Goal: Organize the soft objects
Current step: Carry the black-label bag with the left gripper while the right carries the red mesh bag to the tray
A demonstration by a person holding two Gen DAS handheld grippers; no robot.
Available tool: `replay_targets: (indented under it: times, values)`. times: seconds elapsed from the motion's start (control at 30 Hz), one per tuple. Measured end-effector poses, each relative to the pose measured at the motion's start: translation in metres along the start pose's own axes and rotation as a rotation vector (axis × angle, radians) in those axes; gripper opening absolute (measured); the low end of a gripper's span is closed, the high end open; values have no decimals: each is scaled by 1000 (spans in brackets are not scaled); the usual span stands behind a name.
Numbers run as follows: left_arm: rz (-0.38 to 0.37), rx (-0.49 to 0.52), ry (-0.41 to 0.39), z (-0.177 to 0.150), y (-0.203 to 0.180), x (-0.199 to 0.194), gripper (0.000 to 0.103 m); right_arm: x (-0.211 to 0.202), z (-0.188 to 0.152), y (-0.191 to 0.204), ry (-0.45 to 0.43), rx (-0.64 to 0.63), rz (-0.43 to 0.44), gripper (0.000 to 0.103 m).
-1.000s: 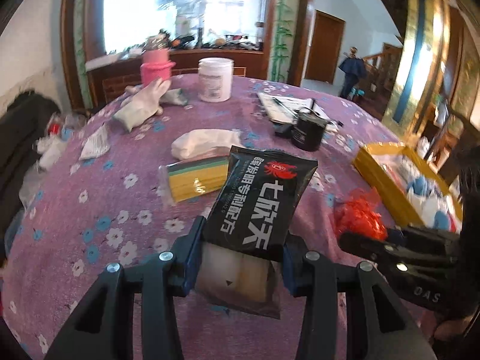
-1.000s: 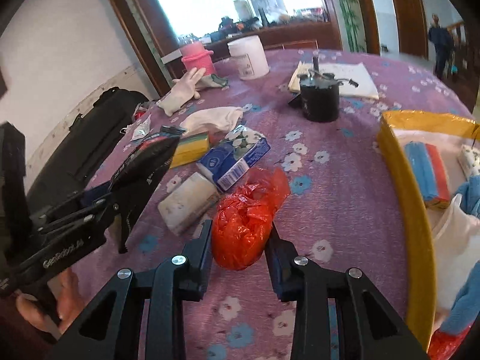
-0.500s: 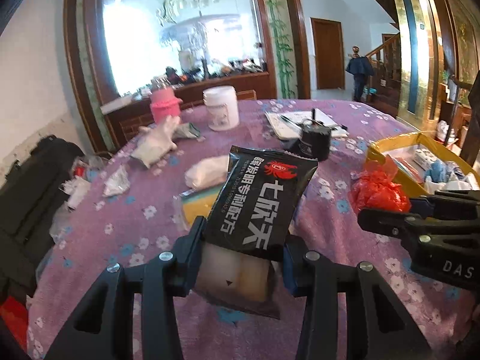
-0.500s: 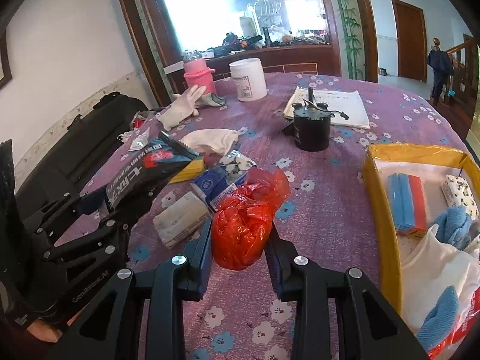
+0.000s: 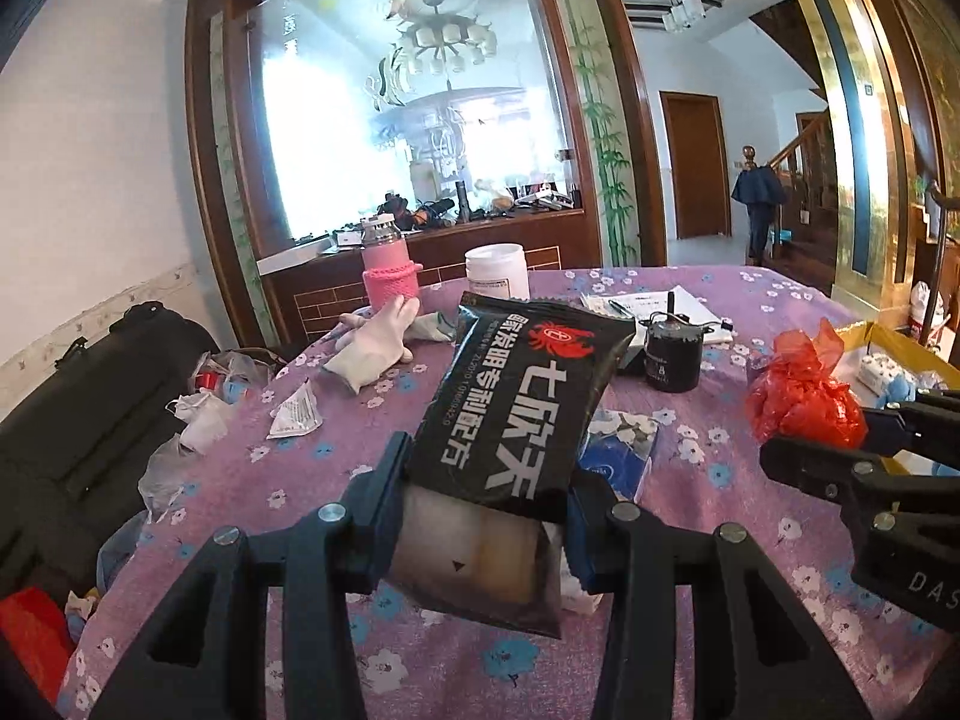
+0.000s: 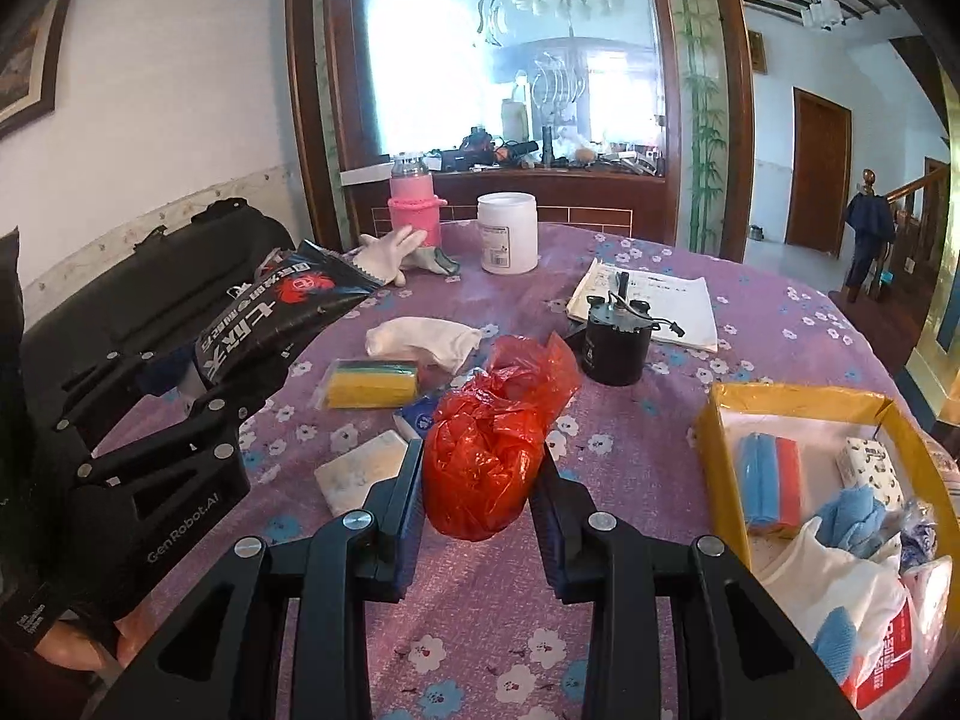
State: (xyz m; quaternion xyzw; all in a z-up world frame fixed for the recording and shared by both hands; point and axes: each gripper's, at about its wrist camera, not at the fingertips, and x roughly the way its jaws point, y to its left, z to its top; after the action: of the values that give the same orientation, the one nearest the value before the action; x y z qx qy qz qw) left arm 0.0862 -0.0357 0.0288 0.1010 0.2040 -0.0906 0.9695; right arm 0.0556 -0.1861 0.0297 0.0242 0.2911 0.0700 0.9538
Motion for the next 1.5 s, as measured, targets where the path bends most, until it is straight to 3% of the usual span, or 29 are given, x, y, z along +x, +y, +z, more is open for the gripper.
replay_targets:
  times: [0.13, 0.43, 0.7, 1.07, 1.27, 1.5]
  values:
    - [-5, -22, 3, 2, 0, -4, 43, -8, 4, -6, -16, 23, -2, 35]
    - [-64, 47, -10, 14, -34, -27, 44, -44, -3, -35, -55, 114, -3, 35]
    - [-274, -1, 95, 27, -82, -45, 43, -99, -25, -94, -107, 226, -86, 35]
    - [-583, 50, 251, 21, -201, -72, 43, -161, -65, -178, -112, 350, -202, 36]
    - [-617, 119, 318, 1, -251, -72, 43, -161, -88, -211, -43, 396, -242, 36]
    - [-594, 148, 325, -5, -270, -66, 44, -150, -108, -230, 45, 439, -243, 36]
